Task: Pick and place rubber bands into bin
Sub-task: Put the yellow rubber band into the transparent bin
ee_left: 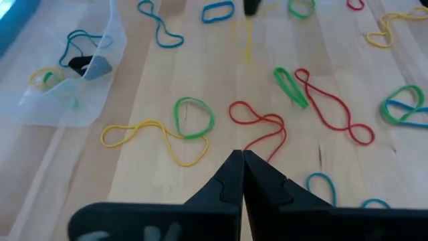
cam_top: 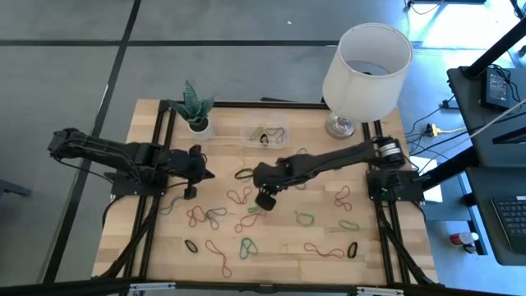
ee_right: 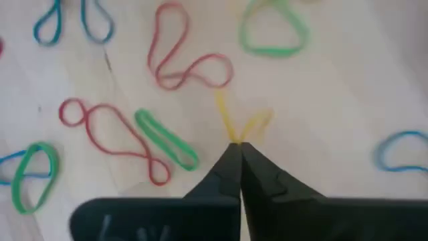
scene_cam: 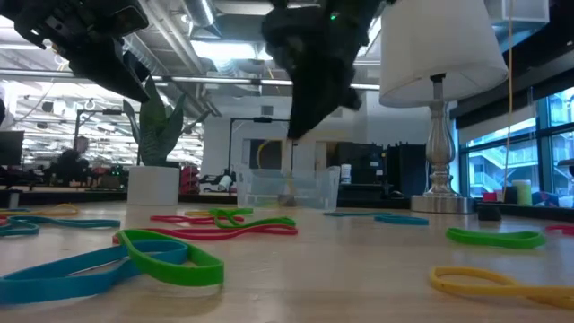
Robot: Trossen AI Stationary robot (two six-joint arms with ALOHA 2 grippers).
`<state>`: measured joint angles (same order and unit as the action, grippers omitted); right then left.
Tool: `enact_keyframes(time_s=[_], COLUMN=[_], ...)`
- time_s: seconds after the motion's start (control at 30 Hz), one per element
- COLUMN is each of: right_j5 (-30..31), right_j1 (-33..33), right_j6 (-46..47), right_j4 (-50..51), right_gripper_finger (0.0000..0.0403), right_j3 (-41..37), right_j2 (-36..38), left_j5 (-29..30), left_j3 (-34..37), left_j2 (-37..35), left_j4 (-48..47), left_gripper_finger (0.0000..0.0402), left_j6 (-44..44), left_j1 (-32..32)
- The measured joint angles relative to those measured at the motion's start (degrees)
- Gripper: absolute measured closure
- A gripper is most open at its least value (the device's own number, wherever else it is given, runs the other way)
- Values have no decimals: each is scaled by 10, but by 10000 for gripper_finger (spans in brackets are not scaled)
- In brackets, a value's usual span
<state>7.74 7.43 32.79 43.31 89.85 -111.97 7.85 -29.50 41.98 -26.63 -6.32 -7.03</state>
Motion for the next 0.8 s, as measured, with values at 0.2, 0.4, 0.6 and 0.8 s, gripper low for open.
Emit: enact_keyframes(time_s=[0.2,0.4,0.6,0.8], right_j5=[71,122,123,113], right_j1=[-9,-61,-146,-223], right_j6=[15,-9,-84,-169], right_j4=[30,33,-8,-70], right_gripper_finger=[401,402,403,403], right_j3=[1,1,0,0], right_j2=[90,139,137,112], left_j5=[6,51,62,93], left_j3=[0,0,0,0], left_j2=[1,1,1,1], left_j4=[1,0,0,1], left_gripper_finger=[400,400,400,400], left_j6=[1,-5,-18,-27], left_j1=[0,0,0,0])
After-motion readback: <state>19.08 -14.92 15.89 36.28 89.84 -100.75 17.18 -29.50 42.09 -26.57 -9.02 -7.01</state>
